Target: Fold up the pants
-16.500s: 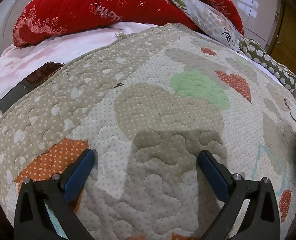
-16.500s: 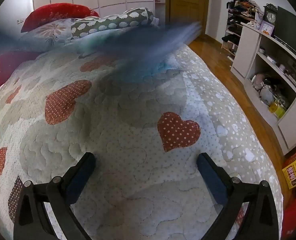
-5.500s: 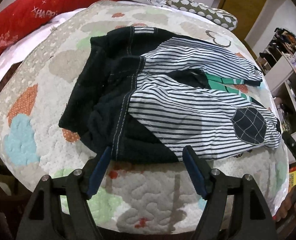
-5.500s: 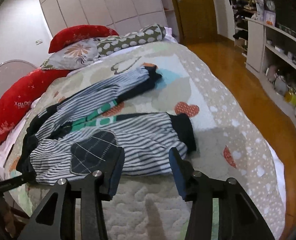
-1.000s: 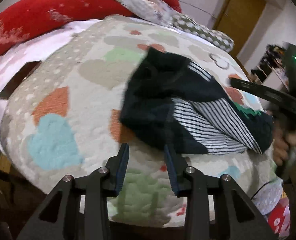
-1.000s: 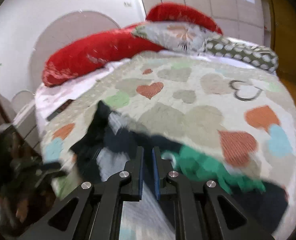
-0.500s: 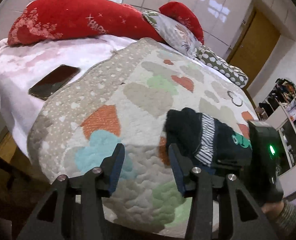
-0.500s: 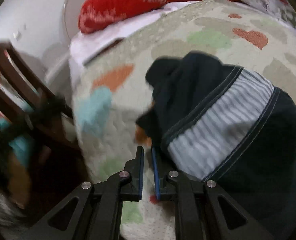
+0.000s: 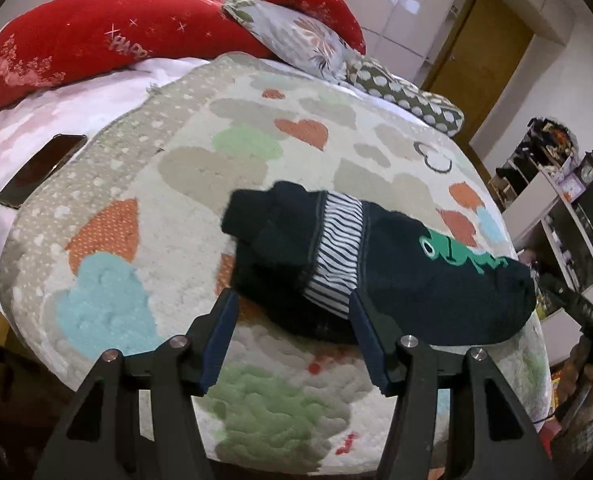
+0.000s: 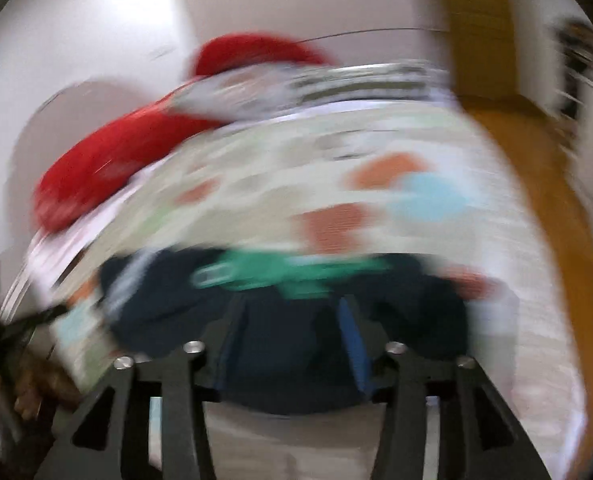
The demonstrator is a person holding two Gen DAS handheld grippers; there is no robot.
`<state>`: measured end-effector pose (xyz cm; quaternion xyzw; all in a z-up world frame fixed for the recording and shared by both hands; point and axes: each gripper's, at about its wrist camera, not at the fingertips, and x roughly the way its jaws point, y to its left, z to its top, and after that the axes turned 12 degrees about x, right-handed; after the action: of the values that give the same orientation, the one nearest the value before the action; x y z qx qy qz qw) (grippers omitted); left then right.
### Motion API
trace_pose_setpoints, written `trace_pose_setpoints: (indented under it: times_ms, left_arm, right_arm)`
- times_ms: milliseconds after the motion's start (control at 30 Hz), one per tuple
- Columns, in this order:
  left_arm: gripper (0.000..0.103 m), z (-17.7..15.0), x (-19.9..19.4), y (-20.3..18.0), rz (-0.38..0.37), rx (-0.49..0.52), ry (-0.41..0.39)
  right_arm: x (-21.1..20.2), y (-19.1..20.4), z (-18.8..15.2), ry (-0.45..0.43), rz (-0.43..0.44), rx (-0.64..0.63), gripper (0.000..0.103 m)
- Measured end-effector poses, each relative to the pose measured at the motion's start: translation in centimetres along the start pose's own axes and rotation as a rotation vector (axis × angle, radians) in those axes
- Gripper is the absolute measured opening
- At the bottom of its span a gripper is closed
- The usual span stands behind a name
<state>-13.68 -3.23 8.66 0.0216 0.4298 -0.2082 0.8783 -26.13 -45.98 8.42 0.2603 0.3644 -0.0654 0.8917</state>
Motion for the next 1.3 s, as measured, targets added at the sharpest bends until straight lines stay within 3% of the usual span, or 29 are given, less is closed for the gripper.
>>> trace_pose_setpoints:
  times_ms: [133, 267, 333, 367, 533, 667, 767, 833, 900, 933, 1000, 1133, 1167, 1267, 1300]
  left_arm:
    - [0.056, 0.0, 0.4, -0.8, 0.005, -0.007, 0.030]
    - [0.056, 0.7, 0.2, -2.1, 0.016, 0.006, 0.037]
    - [0.056, 1.0, -0.1, -2.9, 0.023, 0.023, 0.034]
    - [0.056, 1.2, -0.2, -3.2, 0.028, 0.033, 0.032]
    - [0.056, 2.3, 0.2, -3.8, 0.051, 0.062, 0.030]
    - [0.057, 3.5, 1.7, -4.1, 0.052, 0.071, 0.023]
    - [0.058, 4.4, 4.3, -3.8, 0.055, 0.059, 0.055]
    - [0.058, 4.7, 5.8, -3.2, 0.069, 0.043, 0.085]
    - [0.058, 4.5, 7.2, -2.4, 0.095, 0.029, 0.116]
    - [0.058, 4.2, 7.9, -2.1, 0.106, 0.021, 0.145]
    - [0.058, 3.2, 8.5, -1.9, 0.108, 0.023, 0.172]
    - [0.058, 1.8, 8.7, -3.4, 0.176, 0.117, 0.169]
    - [0.058, 1.6, 8.7, -3.6, 0.188, 0.132, 0.169]
    - [0.058, 1.4, 8.6, -3.7, 0.197, 0.132, 0.172]
    - [0.058, 1.5, 8.6, -3.6, 0.192, 0.121, 0.173]
  right_arm:
    - [-0.3, -5.4, 2.0, -0.007, -0.035, 0.102, 0.053]
    - [3.2, -5.0, 2.1, 0.055, -0.013, 0.096, 0.053]
    - [4.6, -4.4, 1.8, 0.088, 0.002, 0.070, 0.021]
    - [4.9, -4.0, 1.8, 0.100, 0.009, 0.050, 0.009]
    - [2.6, -5.0, 2.8, -0.007, -0.020, 0.074, 0.009]
    - [2.3, -7.3, 2.8, 0.011, -0.090, 0.115, 0.009]
    - [3.2, -8.2, 2.2, 0.061, -0.124, 0.136, 0.013]
    - [2.6, -8.6, 2.0, 0.033, -0.093, 0.172, 0.025]
    - [1.6, -8.9, 1.8, 0.000, -0.047, 0.214, 0.059]
    - [1.0, -9.0, 1.5, -0.021, -0.023, 0.236, 0.065]
    - [0.8, -9.1, 1.1, -0.030, -0.011, 0.251, 0.068]
    - [3.4, -8.6, -0.1, 0.062, -0.030, 0.244, 0.068]
    - [4.3, -8.2, -0.4, 0.090, -0.026, 0.243, 0.065]
    - [5.0, -7.2, -0.3, 0.109, 0.015, 0.230, 0.019]
    - [4.9, -7.3, -0.1, 0.109, 0.031, 0.244, 0.018]
